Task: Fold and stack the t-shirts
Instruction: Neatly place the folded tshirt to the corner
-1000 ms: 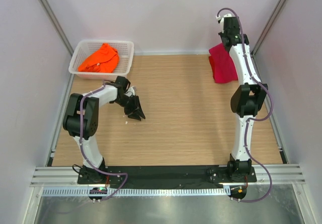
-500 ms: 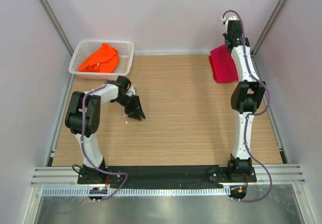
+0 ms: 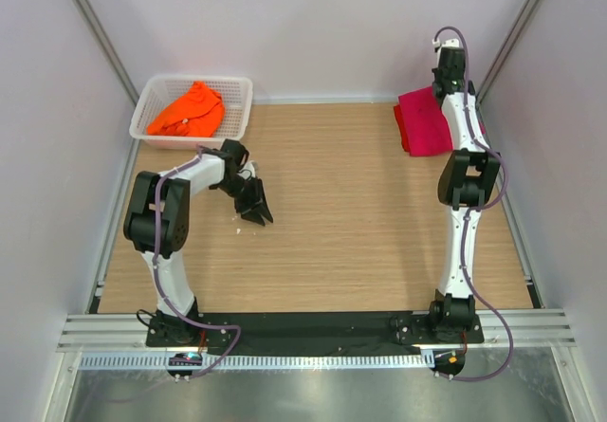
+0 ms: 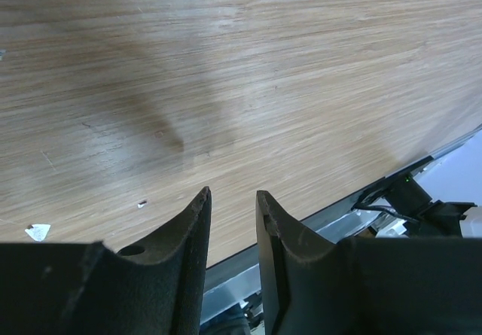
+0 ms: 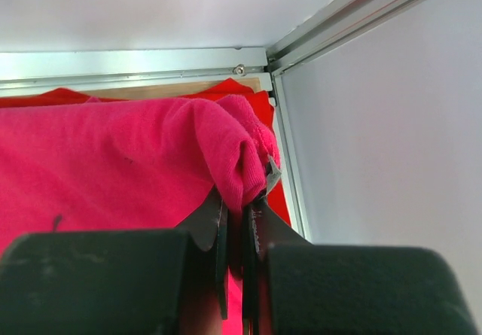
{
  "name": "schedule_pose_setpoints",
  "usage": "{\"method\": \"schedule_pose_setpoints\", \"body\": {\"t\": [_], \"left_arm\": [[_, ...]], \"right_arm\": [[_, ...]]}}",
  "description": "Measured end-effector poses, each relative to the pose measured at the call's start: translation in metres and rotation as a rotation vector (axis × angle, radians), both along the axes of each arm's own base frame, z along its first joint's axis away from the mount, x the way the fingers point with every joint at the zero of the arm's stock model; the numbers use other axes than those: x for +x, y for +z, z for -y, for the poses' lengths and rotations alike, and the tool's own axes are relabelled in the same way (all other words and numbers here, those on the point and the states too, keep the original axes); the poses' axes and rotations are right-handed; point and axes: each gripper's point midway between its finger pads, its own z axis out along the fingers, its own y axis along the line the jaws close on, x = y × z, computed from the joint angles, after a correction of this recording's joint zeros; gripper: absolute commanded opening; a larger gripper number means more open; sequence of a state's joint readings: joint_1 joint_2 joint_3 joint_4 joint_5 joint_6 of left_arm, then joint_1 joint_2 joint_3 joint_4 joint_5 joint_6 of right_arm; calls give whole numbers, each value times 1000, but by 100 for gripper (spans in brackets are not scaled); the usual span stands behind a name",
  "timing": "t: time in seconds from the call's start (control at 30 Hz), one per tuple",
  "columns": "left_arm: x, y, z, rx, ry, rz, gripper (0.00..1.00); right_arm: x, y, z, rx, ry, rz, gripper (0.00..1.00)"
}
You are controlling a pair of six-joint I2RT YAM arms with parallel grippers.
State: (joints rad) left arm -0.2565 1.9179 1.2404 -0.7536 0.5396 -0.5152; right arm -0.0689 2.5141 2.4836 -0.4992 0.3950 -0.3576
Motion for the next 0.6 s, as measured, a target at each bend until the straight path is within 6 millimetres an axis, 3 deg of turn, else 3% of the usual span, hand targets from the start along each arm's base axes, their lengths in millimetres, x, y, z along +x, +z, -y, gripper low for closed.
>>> {"method": "schedule_pose_setpoints", "body": {"t": [0.13, 0.23, 0.3, 0.33, 0.43, 0.6], "left_arm": [[0, 2, 0, 21, -5, -4, 31], [0, 4, 1, 40, -13, -2, 31], [-2, 4, 1, 56, -22, -8, 31], [-5, 4, 1, 64, -26, -14, 31], [-14, 6, 2, 99, -43, -30, 31], [-24, 31, 13, 121, -55, 25, 31]], "right_arm": [[10, -20, 11, -2, -19, 20, 1], [19, -36, 24, -3, -50, 54, 21], [23, -48, 33, 1, -76, 74, 38], [25, -54, 39, 0, -93, 83, 53], [23, -63, 58, 22, -153, 110, 74], [14, -61, 84, 74, -237, 151, 87]]}}
